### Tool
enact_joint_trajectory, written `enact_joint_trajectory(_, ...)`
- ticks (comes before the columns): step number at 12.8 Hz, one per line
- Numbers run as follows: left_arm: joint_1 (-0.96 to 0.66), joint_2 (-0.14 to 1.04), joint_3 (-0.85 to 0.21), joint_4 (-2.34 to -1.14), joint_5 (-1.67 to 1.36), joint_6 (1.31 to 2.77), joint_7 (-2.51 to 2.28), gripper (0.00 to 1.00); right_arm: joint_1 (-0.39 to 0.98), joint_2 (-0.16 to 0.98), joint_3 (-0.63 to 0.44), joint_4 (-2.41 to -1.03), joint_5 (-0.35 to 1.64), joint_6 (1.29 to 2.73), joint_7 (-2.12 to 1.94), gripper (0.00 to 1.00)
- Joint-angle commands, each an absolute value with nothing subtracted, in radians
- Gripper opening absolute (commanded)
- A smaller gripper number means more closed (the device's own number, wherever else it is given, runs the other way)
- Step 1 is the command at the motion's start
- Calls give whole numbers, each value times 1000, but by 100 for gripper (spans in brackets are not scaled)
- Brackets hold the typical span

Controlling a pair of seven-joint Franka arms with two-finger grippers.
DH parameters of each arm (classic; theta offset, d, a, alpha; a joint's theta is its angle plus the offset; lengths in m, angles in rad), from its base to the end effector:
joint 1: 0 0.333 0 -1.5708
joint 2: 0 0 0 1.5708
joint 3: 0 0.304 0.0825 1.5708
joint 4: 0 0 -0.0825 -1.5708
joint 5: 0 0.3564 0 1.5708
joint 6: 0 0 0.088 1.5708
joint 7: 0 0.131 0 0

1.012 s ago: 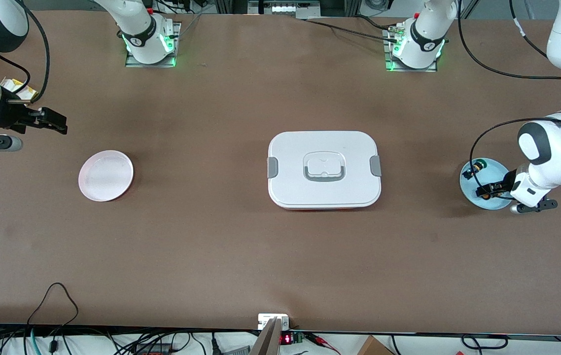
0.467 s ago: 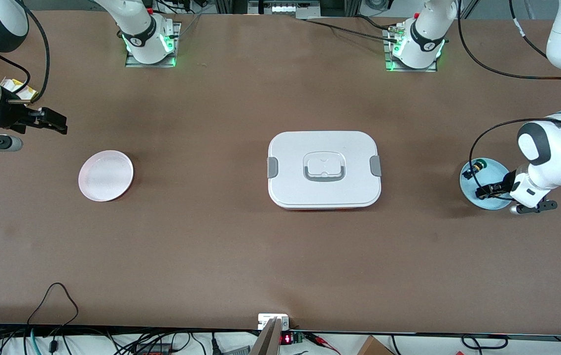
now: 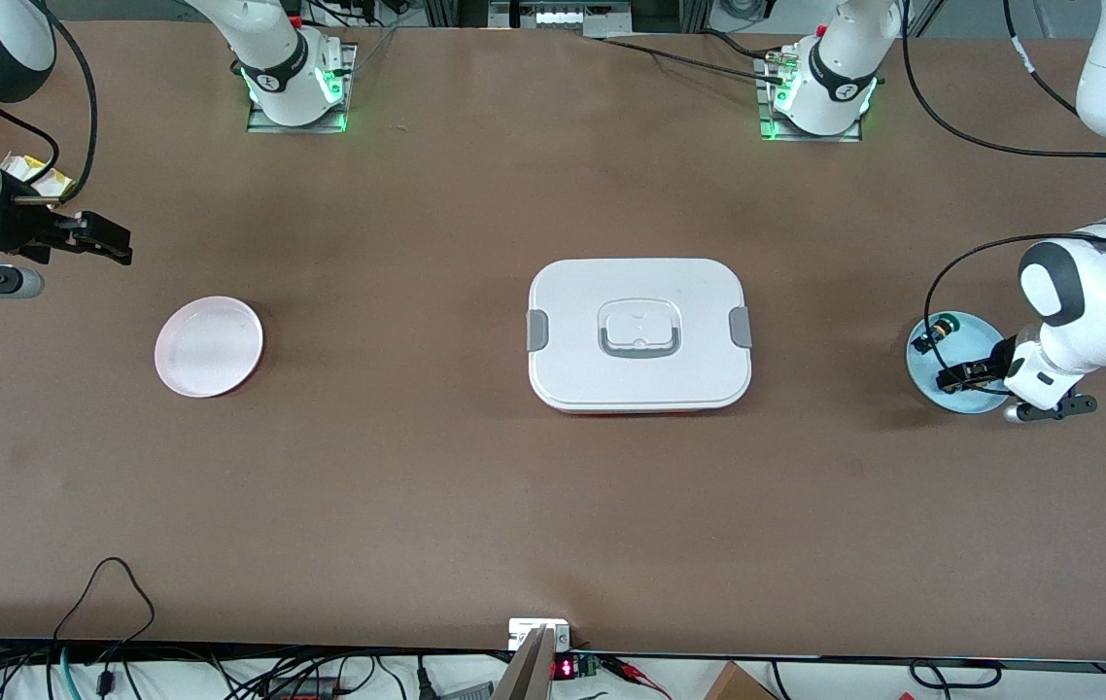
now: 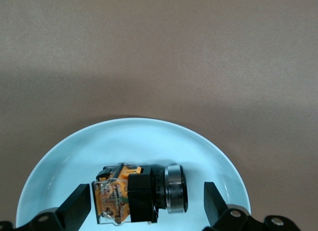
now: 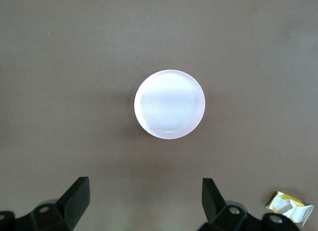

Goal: Transfer orange switch to right arm and place
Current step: 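Close the left gripper on the orange switch and lift it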

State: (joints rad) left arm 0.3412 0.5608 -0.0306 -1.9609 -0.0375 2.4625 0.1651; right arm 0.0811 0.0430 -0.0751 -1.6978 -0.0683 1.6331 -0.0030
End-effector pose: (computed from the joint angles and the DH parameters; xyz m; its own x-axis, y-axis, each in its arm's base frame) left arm 0.5580 0.1786 0.1686 0.9828 0.1771 -0.0527 0.1796 -0.9826 0.0473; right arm 0.5342 -0.0047 0.5149 0.9941 0.0129 -0.1077 0.0206 -0.9973 0.0702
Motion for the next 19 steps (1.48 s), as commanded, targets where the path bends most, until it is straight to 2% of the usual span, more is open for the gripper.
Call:
enact_joint_trajectory(1, 353, 577, -41, -1953, -34, 2467, 184, 100, 84, 46, -75, -1681, -75, 1628, -12, 100)
enact_joint_trajectory(5, 354, 578, -41, -1951, -32, 2465, 186, 82, 83, 46, -75, -1681, -68, 1628, -11, 100)
enact_joint_trajectory(6, 354, 578, -41, -1951, -32, 2464, 187, 72, 80, 46, -77, -1678, -66, 1629, -9, 100)
enact_joint_trajectory(9, 354, 577, -41, -1939, -34, 2459, 245, 48, 72, 49, -81, -1655, -63, 1629, -11, 100)
enact_joint_trajectory(10, 356, 575, -41, -1936, -32, 2445, 268, 47, 71, 49, -83, -1655, -63, 1631, -9, 100)
enact_joint_trajectory(14, 357, 566, -43, -1855, -35, 2181, 342, 26, 71, 49, -86, -1655, -60, 1650, -9, 100)
enact_joint_trajectory(17, 334, 566, -55, -1691, -37, 1908, 331, 19, 72, 52, -86, -1661, -60, 1669, -9, 100)
enact_joint_trajectory(19, 333, 566, -89, -1622, -54, 1794, 333, 15, 52, 38, -92, -1674, -60, 1667, -56, 100)
